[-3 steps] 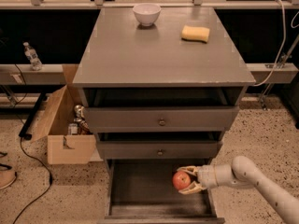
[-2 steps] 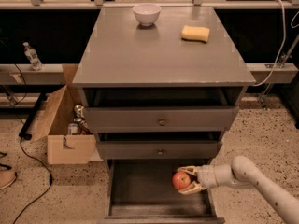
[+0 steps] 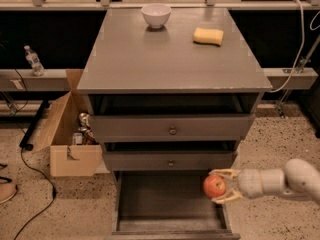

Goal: Pick apple from bottom drawer and place on counter

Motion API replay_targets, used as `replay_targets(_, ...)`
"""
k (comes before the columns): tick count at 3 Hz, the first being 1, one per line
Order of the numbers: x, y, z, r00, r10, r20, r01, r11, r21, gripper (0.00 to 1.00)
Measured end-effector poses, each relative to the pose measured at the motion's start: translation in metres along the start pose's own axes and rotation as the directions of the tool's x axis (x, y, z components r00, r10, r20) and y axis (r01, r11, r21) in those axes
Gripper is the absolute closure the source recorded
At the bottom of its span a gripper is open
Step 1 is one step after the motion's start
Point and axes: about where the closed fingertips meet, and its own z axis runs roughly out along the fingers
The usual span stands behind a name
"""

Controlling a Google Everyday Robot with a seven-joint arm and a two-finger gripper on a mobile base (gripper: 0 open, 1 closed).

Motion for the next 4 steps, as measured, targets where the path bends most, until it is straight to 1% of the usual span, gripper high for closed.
replay_targets(1,-0.077,0.003,-0.064,0.999,-0.005,-0.041,0.006,0.9996,0.028,1.00)
replay_targets(2,-0.143,-0.004,-0.115,0.997,-0.010,-0.083,0.014,0.9986,0.051,1.00)
replay_targets(3,-0.193,-0.003,-0.142,0.983,-0.093,-0.160,0.102,0.9936,0.050,1.00)
replay_targets(4,-0.209,-0.012,-0.146,0.984,-0.083,-0.155,0.094,0.9935,0.063,1.00)
